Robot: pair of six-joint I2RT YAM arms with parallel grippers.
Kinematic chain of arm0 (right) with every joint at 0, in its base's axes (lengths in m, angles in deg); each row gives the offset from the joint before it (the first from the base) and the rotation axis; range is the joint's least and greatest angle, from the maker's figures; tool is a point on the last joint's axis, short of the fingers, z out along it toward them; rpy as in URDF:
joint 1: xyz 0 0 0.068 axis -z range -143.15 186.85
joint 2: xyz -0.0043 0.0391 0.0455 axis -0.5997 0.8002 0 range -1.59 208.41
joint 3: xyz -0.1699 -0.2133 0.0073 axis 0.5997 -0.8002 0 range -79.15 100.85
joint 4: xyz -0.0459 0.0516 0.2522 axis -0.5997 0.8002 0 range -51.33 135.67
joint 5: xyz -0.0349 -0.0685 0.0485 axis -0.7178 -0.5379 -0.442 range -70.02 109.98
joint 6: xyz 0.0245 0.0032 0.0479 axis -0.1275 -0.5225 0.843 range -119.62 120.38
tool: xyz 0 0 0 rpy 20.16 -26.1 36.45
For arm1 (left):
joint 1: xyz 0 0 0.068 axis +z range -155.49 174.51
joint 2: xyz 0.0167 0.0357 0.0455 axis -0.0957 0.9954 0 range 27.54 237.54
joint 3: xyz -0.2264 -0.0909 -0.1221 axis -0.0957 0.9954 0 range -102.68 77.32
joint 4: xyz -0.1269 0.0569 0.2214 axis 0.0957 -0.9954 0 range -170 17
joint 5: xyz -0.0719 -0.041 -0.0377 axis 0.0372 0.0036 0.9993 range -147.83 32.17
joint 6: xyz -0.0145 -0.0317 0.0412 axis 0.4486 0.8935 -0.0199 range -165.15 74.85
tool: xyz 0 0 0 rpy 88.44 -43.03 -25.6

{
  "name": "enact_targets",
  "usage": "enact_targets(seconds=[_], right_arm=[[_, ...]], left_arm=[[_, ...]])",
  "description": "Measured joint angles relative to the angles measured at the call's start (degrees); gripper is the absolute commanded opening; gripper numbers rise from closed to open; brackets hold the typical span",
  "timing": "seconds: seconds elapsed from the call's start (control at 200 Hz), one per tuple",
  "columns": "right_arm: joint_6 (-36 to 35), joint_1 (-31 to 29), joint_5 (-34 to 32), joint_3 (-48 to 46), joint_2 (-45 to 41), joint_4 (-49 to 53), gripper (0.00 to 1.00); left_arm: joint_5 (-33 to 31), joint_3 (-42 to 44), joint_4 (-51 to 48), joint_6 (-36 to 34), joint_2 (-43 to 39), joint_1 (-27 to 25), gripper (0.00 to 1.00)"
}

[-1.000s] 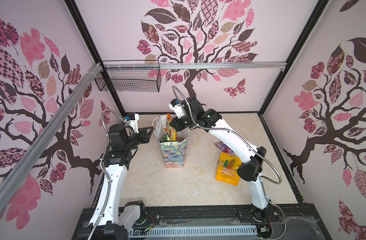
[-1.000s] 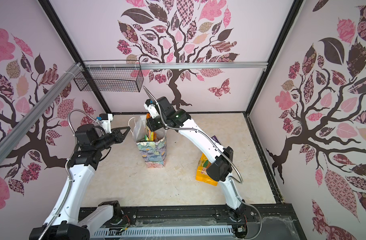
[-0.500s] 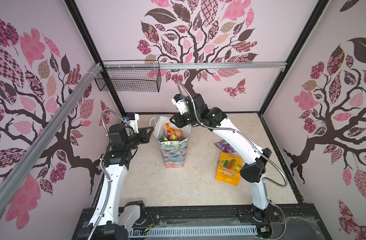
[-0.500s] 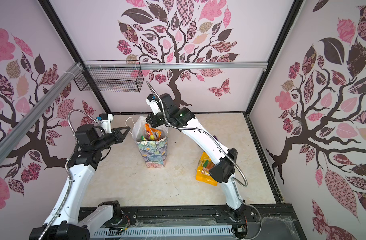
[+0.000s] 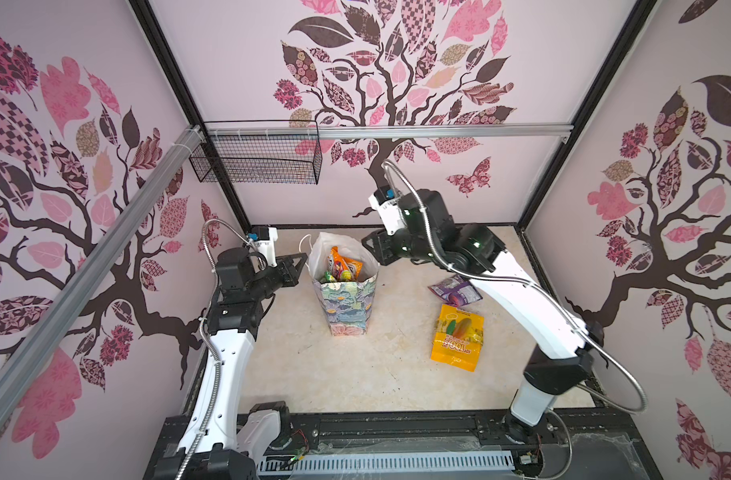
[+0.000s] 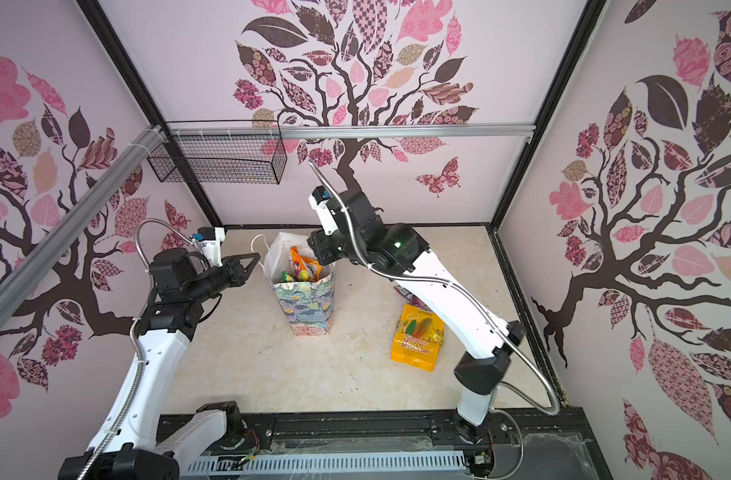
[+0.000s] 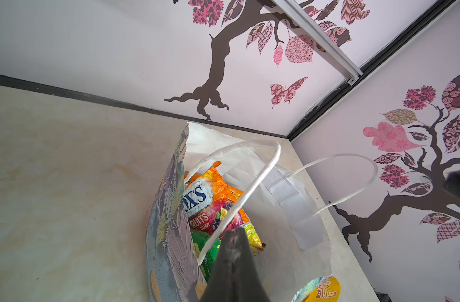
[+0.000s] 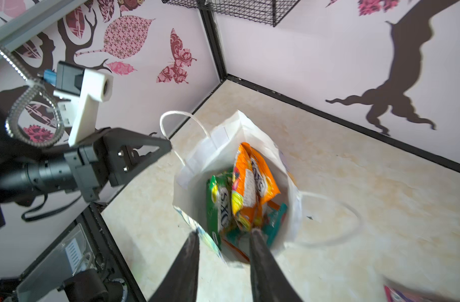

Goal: Place the snacks into the paper bag
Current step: 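Move the right gripper back toward the purple packet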

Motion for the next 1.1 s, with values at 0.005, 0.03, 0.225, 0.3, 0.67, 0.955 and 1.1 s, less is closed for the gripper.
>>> enact_targets(seconds=[0.005,0.03,0.225,0.3,0.67,0.955,1.1], right_arm=[[0.02,0.02,-0.26,-0.85,-0.83,-0.09,0.35],[0.42,0.15,-1.25,-3.82,-3.65,-0.85,0.35],[3.91,3.58,-7.37,-21.0,-20.81,-5.51,0.35],[6.05,8.76,-6.71,-28.72,-25.7,-7.43,0.34],[12.17,25.66,-2.1,-54.23,-33.83,-10.27,0.34],[14.75,30.69,0.35,-62.2,-33.86,-16.5,0.36],[18.4,40.26,6.29,-68.08,-34.42,-22.38,0.42]], left_arm=[[-0.02,0.0,0.0,0.0,0.0,0.0,0.0],[0.0,0.0,0.0,0.0,-0.02,0.0,0.0],[0.04,0.0,0.0,0.0,-0.04,0.0,0.0],[0.04,0.0,0.0,0.0,-0.04,0.0,0.0],[0.04,0.0,0.02,0.0,0.09,0.0,0.0],[0.07,0.0,0.04,0.02,0.24,0.0,0.0],[0.09,0.0,0.11,0.11,0.33,0.0,0.0]])
